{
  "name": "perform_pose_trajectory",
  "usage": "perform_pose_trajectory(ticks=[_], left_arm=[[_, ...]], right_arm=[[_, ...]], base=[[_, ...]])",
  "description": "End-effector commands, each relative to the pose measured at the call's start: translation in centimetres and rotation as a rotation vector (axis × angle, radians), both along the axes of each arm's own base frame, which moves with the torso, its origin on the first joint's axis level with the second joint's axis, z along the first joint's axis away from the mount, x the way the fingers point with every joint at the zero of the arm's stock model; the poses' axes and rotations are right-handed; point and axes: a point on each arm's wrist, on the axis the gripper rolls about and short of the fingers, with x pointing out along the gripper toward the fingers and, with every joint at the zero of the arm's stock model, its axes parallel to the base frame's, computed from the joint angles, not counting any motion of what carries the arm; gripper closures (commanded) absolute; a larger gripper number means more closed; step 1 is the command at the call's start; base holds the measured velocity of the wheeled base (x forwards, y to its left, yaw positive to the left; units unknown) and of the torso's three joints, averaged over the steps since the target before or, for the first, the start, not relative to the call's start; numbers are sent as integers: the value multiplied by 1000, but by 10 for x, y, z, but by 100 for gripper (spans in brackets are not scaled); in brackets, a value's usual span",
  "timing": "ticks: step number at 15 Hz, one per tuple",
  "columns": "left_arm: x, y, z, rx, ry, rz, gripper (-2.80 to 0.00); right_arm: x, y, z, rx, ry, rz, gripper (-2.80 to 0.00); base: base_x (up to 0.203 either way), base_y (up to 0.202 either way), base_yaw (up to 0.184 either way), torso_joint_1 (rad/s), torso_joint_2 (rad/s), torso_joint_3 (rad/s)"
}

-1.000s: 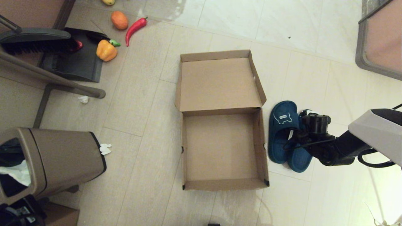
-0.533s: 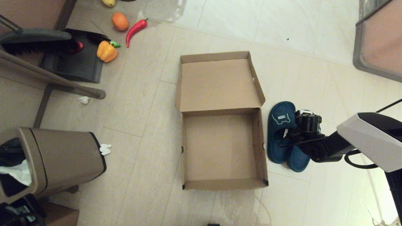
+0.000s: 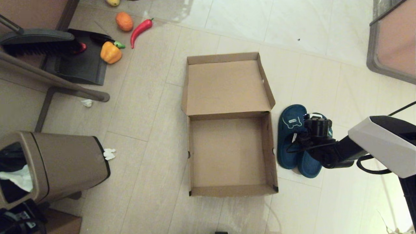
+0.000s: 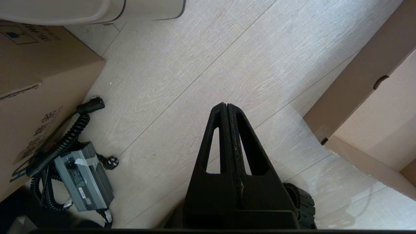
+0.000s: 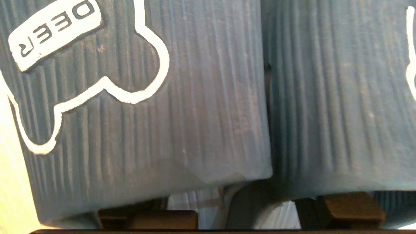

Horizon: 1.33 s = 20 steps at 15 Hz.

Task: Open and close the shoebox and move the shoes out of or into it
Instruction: Put the shoes into the shoe box

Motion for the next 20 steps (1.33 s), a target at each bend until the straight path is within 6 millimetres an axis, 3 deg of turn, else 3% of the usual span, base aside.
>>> perform_pose_trajectory(ticks=[1, 6, 11, 16, 20], left_arm=[[-2, 0, 1, 2, -12, 3, 0], [-3, -1, -2, -1, -4, -4, 0], [-6, -1, -8, -8, 12, -5, 0], [-2, -1, -6, -10, 15, -11, 0], [-2, -1, -5, -9, 10, -11, 0]], right_arm=[[-8, 1, 10, 1, -6, -2, 0], [-50, 1, 53, 6, -23, 9, 0], [-106, 10, 100, 10, -68, 44, 0], [-154, 79, 121, 14, -93, 261, 0], [-189, 118, 150, 15, -114, 379, 0]], base=[[0, 0, 0, 0, 0, 0], [0, 0, 0, 0, 0, 0], [0, 0, 0, 0, 0, 0], [0, 0, 0, 0, 0, 0], [0, 0, 0, 0, 0, 0]])
